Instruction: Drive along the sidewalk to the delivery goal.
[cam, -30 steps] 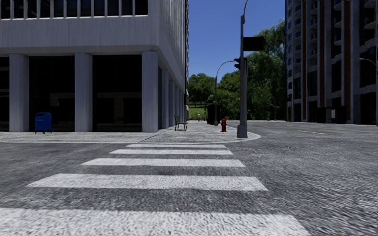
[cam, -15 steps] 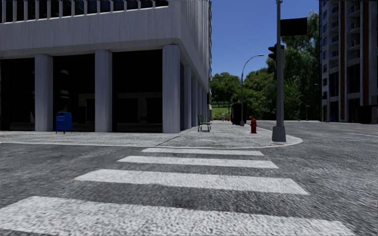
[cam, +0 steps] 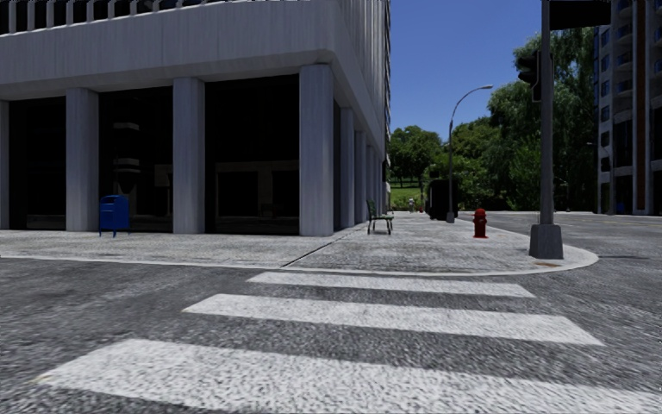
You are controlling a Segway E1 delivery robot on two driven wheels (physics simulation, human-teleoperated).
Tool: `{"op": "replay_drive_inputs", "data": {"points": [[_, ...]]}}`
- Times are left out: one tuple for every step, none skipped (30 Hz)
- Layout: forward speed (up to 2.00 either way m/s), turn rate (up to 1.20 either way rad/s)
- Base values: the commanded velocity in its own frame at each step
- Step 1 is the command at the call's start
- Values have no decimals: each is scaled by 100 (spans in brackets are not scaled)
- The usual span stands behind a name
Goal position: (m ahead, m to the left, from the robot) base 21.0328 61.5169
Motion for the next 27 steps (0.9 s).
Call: {"op": "replay_drive_inputs", "data": {"points": [[200,0],[200,0],[200,0],[200,0],[200,0],[200,0],[200,0],[200,0],[200,0],[200,0],[200,0],[200,0],[200,0],[200,0],[200,0],[200,0],[200,0],[200,0],[200,0],[200,0],[200,0],[200,0],[200,0],[200,0],[200,0],[200,0],[200,0]]}}
